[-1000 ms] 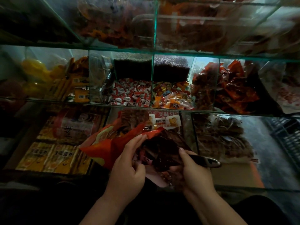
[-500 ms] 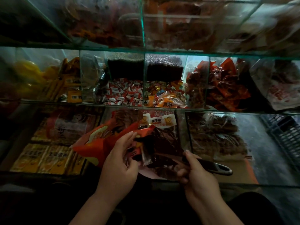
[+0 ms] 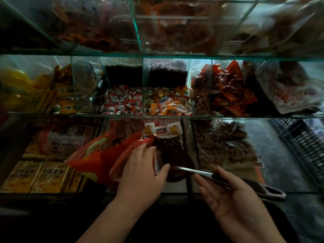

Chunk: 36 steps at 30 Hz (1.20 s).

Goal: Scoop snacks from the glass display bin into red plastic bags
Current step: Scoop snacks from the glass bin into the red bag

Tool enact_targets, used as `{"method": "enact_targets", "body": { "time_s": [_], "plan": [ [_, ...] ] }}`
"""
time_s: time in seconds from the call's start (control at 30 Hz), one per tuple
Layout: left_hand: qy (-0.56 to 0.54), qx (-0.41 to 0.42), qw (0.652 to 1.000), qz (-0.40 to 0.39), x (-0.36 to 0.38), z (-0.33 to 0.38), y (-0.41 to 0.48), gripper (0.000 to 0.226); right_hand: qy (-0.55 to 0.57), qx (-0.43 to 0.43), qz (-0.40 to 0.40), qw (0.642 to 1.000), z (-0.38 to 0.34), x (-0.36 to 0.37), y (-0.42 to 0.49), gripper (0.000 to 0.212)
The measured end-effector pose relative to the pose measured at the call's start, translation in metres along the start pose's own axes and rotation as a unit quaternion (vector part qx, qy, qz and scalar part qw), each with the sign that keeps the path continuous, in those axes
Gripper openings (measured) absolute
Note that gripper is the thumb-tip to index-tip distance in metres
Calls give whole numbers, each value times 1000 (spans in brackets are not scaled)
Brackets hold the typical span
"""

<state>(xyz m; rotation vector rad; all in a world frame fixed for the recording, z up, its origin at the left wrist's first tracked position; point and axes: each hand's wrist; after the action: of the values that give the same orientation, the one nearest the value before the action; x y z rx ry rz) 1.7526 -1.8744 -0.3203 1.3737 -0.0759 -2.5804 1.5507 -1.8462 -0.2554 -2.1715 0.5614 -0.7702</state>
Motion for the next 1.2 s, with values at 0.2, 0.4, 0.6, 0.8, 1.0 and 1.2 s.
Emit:
{"method": "enact_targets", "body": {
  "time_s": [0.2, 0.4, 0.6, 0.8, 1.0, 1.2],
  "plan": [
    [10, -20, 999, -44, 6, 2, 10, 86, 2, -36, -24, 999, -19, -3, -41, 13],
    [-30, 19, 999, -2, 2, 10, 8, 78, 2, -71, -24, 997, -24, -2, -57, 9],
    [-20, 81, 995, 51, -12, 25, 31, 75, 22, -117, -44, 992, -27, 11, -55, 15],
    [-4, 143, 986, 87, -13, 46, 102, 57, 75, -142, -111, 981, -44, 37, -44, 16],
    [-7, 119, 993, 6, 4, 61, 178, 64, 66, -221, -74, 970, -60, 75, 8, 24],
    [-138, 33, 988, 53, 4, 57, 169, 63, -231, -574, -25, 785, -60, 93, 50, 15]
  ]
}}
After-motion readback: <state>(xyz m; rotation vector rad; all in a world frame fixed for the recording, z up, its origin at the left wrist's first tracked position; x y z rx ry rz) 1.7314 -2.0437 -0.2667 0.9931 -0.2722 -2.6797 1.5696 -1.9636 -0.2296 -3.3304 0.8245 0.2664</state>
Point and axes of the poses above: each hand's wrist, its own y-axis towards the middle knuckle, its own x-axis out of the palm, z = x × y, and after that the axes turned 9 degrees about z, right-handed
